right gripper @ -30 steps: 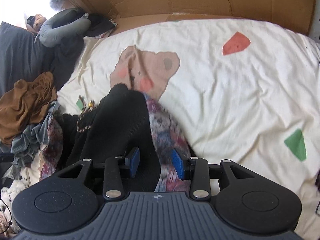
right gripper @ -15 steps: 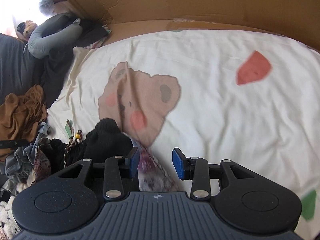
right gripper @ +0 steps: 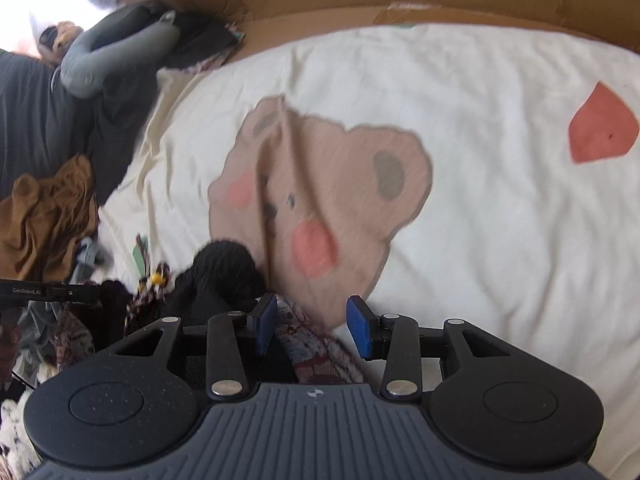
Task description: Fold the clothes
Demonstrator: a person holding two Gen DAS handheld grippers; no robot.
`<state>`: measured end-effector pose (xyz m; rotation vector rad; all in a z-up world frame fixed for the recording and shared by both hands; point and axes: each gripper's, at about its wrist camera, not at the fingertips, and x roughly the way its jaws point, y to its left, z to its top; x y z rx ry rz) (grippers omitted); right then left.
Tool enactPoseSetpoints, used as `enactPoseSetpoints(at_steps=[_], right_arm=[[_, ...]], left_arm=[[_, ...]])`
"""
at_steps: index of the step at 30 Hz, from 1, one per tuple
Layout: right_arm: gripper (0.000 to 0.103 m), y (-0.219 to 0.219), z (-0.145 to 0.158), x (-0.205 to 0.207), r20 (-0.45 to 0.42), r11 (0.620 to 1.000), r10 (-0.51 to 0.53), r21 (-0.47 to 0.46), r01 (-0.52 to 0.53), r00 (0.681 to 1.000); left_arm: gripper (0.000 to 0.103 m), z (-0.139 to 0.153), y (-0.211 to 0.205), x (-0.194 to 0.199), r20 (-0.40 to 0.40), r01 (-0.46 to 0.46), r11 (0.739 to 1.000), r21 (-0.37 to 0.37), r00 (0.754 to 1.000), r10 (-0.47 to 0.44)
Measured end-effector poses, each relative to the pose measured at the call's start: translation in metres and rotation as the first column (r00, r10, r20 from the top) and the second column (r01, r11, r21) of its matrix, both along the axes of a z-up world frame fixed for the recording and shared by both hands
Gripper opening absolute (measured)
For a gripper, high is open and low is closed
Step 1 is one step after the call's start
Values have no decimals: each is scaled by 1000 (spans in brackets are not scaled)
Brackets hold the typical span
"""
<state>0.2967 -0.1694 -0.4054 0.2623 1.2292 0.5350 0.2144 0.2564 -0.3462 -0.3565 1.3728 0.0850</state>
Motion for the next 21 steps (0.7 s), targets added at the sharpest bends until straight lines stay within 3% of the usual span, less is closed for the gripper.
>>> enactPoseSetpoints(at_steps=[3, 5, 6, 7, 13, 18, 21], right_arm=[[47, 6, 11, -4, 55, 998, 44, -44, -42, 998], [49, 10, 22, -3, 85, 996, 75, -49, -71, 994], [49, 15, 28, -2, 95, 995, 94, -52, -89, 991], [49, 20, 33, -1, 105, 993, 113, -56, -108, 988], [53, 62, 57, -2, 143, 980, 200, -27, -198, 969], [55, 109, 50, -6, 131, 966, 255, 4, -258, 958], [62, 136, 42, -10, 123, 959, 277, 21, -281, 953]], left_arm=[[56, -6, 4, -14, -15, 0, 1000, -23, 1000, -1], [40, -8, 7, -23, -17, -2, 999, -51, 1000, 1], [25, -9, 9, -27, -19, -3, 998, -66, 1000, 2], [20, -10, 9, -30, -20, 0, 997, -72, 1000, -2], [17, -6, 6, -40, 17, 42, 996, -78, 999, -40], [17, -7, 11, -43, 40, 27, 993, -113, 999, -23], [17, -4, 12, -44, 65, 43, 991, -128, 997, -35]])
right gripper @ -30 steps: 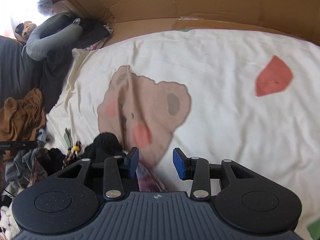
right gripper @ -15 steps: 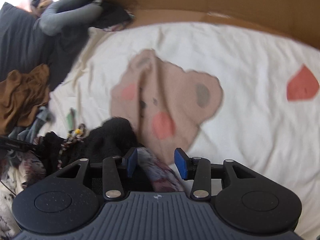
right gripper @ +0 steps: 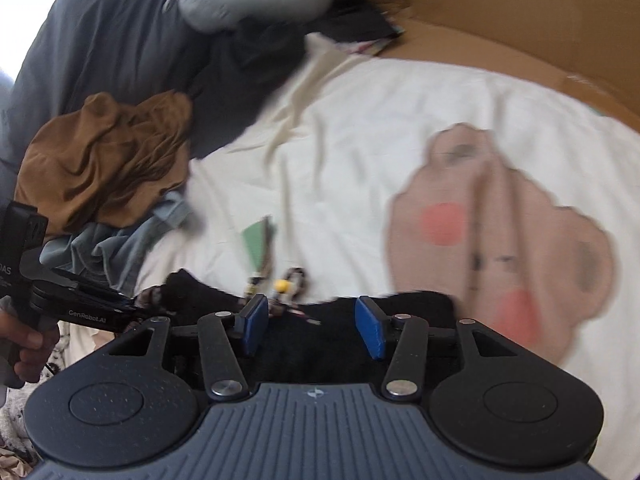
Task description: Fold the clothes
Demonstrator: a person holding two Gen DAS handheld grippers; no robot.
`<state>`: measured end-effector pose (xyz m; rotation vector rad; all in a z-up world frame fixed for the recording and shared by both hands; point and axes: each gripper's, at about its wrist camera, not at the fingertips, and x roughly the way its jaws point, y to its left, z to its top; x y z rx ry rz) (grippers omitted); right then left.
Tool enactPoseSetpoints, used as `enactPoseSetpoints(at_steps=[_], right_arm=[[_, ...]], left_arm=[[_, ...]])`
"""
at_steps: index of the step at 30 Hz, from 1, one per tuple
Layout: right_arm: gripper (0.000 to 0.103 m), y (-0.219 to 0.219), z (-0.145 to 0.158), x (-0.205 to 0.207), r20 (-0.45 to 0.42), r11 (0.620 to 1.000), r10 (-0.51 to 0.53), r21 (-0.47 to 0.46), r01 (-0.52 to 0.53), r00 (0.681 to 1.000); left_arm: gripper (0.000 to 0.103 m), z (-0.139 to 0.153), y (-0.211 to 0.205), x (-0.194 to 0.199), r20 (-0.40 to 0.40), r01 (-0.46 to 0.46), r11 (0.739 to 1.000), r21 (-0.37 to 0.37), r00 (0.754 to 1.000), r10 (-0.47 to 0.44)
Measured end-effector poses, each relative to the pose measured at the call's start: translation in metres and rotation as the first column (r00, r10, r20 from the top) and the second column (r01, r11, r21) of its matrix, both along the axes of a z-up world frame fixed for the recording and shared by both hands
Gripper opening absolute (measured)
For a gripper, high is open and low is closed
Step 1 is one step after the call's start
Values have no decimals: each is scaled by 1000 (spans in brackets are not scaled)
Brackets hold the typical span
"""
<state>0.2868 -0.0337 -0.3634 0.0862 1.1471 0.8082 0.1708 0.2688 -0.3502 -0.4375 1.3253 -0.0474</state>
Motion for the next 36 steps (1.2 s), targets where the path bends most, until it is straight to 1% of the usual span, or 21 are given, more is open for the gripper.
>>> enactPoseSetpoints(at_steps=[2, 5, 8, 14, 17, 18, 19, 20, 21, 23, 24, 27, 30, 33, 36], right_arm=[[67, 13, -5, -2, -8, 1000, 9, 4, -9, 1000], [68, 31, -13, -5, -2, 1000, 30, -8, -30, 1000], [72, 45, -22, -4, 6, 998, 36, -50, -35, 999], [72, 64, -40, 1, -28, 993, 73, -90, -75, 997], [71, 71, -44, -2, -5, 989, 96, -116, -96, 995], [69, 73, -44, -3, 7, 987, 104, -119, -103, 995], [55, 74, -43, -4, 15, 986, 116, -124, -113, 993], [40, 74, -42, -5, 24, 984, 130, -128, -126, 991], [34, 74, -41, -6, 33, 982, 143, -132, -137, 989], [14, 73, -38, -5, 34, 980, 159, -129, -154, 987], [10, 72, -35, -5, 37, 979, 164, -124, -159, 986], [10, 70, -24, -7, 49, 979, 179, -108, -172, 983], [9, 64, -8, -13, 66, 973, 218, -97, -211, 974], [9, 56, 5, -23, 63, 963, 262, -84, -257, 963], [9, 46, 13, -38, 47, 945, 318, -92, -313, 947]], left_arm=[[17, 2, 2, -2, 10, 7, 1000, -10, 1000, -7], [17, 1, 4, -3, 12, 4, 1000, -25, 1000, -4], [17, 0, 4, -3, 15, 4, 999, -32, 1000, -3], [17, -4, 5, -2, 18, 0, 999, -43, 1000, 1], [17, -5, 5, -2, 19, 3, 999, -45, 1000, -2], [17, -5, 5, -2, 20, 4, 999, -45, 1000, -3], [17, -5, 5, -2, 21, 5, 999, -45, 1000, -4], [17, -5, 6, -2, 22, 5, 999, -45, 1000, -4], [17, -5, 5, -2, 23, 4, 999, -45, 1000, -3], [17, -5, 5, -3, 22, -10, 999, -44, 1000, 10], [17, -4, 4, -3, 25, -16, 999, -44, 1000, 17], [17, -1, 2, -5, 42, -17, 999, -40, 999, 19], [17, 1, 4, -5, 49, -12, 999, -39, 999, 14], [17, 1, 5, -4, 55, -12, 999, -40, 998, 14], [17, 1, 5, -4, 59, -11, 999, -39, 998, 13]])
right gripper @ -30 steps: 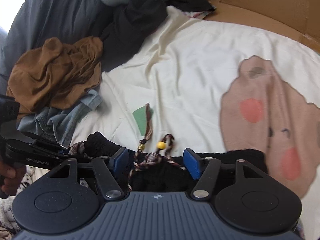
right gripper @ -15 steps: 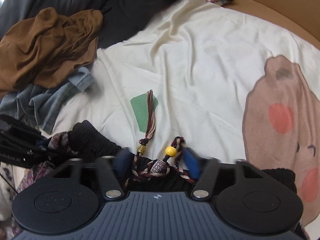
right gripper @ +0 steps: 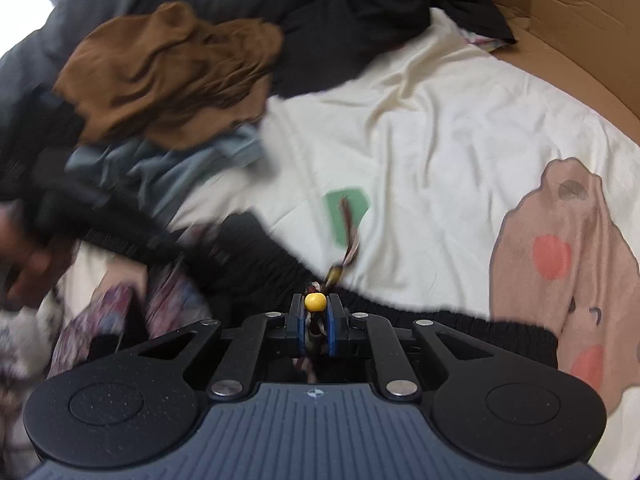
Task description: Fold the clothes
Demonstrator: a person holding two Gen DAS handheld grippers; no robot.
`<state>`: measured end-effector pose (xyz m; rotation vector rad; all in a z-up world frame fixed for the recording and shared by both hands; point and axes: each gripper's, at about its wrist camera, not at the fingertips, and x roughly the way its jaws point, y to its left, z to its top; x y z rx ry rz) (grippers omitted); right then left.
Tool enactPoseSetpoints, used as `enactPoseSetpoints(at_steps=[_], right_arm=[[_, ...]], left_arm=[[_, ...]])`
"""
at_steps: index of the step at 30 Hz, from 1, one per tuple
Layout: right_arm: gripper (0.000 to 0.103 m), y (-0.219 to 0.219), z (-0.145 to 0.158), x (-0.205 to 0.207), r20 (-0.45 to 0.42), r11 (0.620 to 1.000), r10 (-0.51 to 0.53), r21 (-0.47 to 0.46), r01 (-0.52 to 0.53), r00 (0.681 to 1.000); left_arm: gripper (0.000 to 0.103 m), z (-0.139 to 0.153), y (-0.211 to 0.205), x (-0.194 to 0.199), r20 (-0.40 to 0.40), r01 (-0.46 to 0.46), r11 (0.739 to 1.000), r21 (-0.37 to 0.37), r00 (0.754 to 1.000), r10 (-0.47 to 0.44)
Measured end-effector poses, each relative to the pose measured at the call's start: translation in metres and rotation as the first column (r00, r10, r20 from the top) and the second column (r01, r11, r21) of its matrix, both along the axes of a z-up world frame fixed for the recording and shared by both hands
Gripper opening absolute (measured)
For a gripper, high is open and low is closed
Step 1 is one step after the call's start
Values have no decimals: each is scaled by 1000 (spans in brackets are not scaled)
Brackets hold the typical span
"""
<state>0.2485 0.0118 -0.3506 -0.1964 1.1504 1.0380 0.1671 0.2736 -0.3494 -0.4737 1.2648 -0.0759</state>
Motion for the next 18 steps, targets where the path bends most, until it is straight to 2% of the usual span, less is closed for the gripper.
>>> enactPoseSetpoints(at_steps=[7, 11, 14, 18], right_arm=[[9, -27, -3, -36, -66, 993, 92, -69, -96, 994], [9, -38, 1, -48, -95, 988, 127, -73, -134, 987], [9, -44, 4, -54, -113, 985, 144, -77, -153, 983], [13, -56, 2, -53, -137, 986, 111, -105, -126, 984]], left_arm=[[17, 2, 1, 1, 8, 7, 1000, 1, 1000, -7], [17, 3, 2, 2, 14, 11, 1000, 2, 1000, -11], [17, 4, 1, 3, 13, 11, 1000, 4, 1000, -11], [18, 4, 1, 5, 3, 17, 1000, 3, 1000, -17]])
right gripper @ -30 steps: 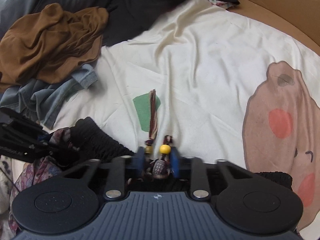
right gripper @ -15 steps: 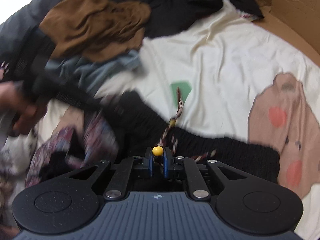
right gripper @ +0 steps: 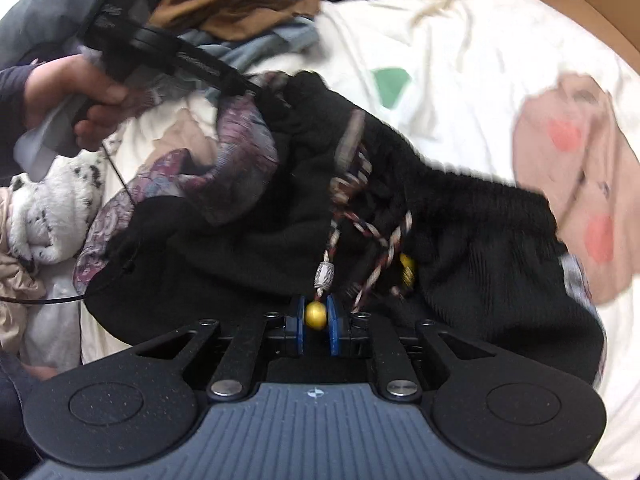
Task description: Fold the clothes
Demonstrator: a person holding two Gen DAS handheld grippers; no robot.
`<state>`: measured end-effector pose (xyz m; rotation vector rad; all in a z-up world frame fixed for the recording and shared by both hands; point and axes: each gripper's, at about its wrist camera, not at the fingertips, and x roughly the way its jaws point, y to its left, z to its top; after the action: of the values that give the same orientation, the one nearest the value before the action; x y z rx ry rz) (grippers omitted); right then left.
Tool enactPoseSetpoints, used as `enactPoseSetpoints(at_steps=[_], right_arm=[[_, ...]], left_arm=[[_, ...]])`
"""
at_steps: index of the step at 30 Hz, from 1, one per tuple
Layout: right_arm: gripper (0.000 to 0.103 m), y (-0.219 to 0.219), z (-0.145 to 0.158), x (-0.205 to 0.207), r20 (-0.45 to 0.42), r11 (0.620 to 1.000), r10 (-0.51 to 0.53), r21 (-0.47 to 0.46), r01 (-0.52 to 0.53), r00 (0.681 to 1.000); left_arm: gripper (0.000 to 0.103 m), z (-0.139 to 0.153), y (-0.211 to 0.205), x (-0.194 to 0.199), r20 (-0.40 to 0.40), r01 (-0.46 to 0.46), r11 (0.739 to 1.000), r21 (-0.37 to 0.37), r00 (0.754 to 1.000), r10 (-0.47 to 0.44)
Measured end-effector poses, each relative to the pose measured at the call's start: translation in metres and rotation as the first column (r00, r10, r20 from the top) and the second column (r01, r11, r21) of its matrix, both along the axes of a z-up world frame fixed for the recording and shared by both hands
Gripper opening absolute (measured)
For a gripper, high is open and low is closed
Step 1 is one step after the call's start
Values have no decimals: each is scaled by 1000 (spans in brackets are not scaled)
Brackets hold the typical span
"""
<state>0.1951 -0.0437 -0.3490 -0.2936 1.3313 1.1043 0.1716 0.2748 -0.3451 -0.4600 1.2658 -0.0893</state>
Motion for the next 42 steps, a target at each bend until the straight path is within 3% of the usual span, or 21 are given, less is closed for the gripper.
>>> enactPoseSetpoints(at_steps=[4, 6, 10, 15, 23, 26, 28, 30, 34, 42], right_arm=[[40, -13, 3, 9, -24, 998, -55, 13, 56, 998], [44, -18, 7, 13, -34, 997, -74, 26, 75, 997], [45, -31, 18, 22, -38, 994, -99, 49, 100, 994], [45, -56, 30, 50, 11, 975, -211, 75, 210, 977], [45, -88, 12, 103, 130, 922, -387, 61, 382, 913], [45, -95, -4, 119, 149, 908, -418, 42, 417, 896], [45, -98, -15, 127, 165, 903, -427, 25, 430, 889], [45, -100, -26, 129, 173, 901, -430, 9, 435, 886], [45, -92, -38, 121, 191, 913, -395, -26, 407, 899], [45, -84, -32, 82, 205, 942, -324, -13, 334, 923]], left_arm=[[22, 6, 3, 0, -7, 7, 1000, 1, 1000, -7], [24, 10, 6, -1, -8, 8, 1000, 2, 1000, -8], [39, 19, 15, 0, -3, -17, 1000, -7, 1000, 17], [42, 22, 27, 8, 7, -102, 994, -39, 995, 103], [43, 1, 18, 23, -19, -103, 995, 0, 994, 103], [40, -6, 15, 22, -41, -105, 995, -4, 994, 104], [29, -9, 14, 21, -55, -98, 995, -12, 994, 98], [26, -12, 14, 19, -64, -89, 996, -15, 994, 88], [22, -13, 14, 14, -76, -84, 996, -20, 994, 82], [17, -3, 15, 1, -80, -48, 998, -32, 996, 45]])
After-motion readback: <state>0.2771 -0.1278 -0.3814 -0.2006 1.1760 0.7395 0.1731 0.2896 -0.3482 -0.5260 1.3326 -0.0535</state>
